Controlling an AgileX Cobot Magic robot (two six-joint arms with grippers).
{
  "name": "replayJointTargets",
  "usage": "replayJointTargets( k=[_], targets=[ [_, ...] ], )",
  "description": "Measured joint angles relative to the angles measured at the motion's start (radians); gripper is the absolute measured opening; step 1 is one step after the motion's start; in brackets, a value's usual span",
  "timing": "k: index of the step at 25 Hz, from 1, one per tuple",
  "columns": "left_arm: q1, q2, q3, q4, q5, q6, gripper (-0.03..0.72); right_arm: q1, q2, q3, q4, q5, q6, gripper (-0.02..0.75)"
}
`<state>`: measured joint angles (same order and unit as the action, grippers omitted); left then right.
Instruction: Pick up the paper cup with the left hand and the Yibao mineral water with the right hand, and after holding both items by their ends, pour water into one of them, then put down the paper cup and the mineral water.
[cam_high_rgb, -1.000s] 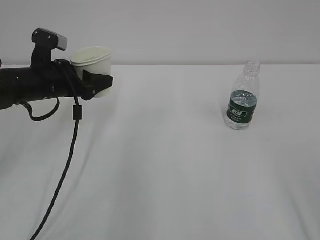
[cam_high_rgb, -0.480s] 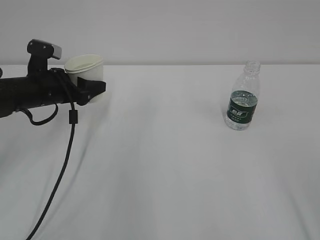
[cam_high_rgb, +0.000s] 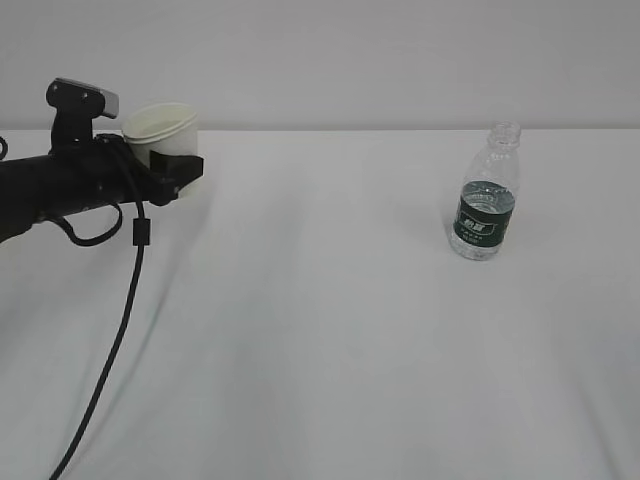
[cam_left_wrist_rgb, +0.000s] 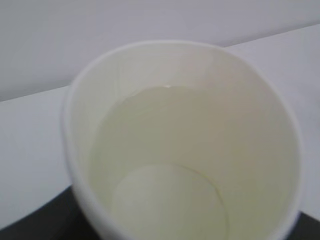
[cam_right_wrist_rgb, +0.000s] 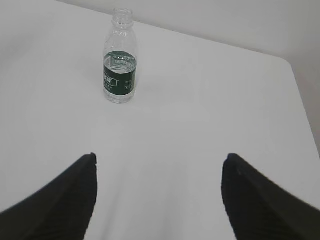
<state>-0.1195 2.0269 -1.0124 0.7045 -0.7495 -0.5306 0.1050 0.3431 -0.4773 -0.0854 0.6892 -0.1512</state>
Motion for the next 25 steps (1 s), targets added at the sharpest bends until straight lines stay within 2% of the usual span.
replayJointTargets(
  k=[25],
  targets=[
    [0.000, 0.148, 0.000, -0.243, -0.105, 0.177, 0.439, 0.000, 0.000, 0.000, 0.010, 0.000, 0.002, 0.585]
  ],
)
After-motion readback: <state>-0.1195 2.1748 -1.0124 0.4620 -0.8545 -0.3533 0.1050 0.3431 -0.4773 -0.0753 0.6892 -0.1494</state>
